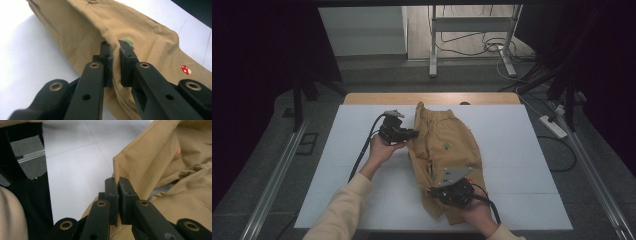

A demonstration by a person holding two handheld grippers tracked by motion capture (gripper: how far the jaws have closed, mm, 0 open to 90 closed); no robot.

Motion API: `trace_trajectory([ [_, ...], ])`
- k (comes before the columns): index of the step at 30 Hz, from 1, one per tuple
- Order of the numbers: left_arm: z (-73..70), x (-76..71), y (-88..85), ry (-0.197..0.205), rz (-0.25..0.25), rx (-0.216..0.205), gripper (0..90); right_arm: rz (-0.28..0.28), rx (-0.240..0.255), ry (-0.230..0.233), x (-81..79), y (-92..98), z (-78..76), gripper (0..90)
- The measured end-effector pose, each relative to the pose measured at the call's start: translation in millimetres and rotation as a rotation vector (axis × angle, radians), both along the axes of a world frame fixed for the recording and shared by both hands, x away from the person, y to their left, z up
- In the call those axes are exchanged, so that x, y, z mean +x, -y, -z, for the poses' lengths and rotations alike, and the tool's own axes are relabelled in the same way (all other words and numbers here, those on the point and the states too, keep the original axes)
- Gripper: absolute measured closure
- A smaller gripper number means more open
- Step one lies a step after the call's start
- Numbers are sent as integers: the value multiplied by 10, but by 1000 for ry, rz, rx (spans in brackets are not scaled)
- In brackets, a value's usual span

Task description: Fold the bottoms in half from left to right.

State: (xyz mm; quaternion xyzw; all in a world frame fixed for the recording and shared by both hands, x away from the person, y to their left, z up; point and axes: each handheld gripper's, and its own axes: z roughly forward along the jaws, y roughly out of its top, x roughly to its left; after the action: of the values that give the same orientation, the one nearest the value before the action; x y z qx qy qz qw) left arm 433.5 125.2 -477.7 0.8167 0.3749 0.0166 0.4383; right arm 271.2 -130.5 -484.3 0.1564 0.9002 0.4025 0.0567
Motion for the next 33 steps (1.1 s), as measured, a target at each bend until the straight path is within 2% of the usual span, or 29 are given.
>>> trace_trajectory([
  [12,-104,40,156,6,21,10,828,31,7,5,-3,170,-27,861],
  [14,-110,47,181,11,23,24,829,36,10,6,0,195,-26,861],
  [33,-130,96,312,1,37,4,833,83,25,1,14,396,-37,861],
])
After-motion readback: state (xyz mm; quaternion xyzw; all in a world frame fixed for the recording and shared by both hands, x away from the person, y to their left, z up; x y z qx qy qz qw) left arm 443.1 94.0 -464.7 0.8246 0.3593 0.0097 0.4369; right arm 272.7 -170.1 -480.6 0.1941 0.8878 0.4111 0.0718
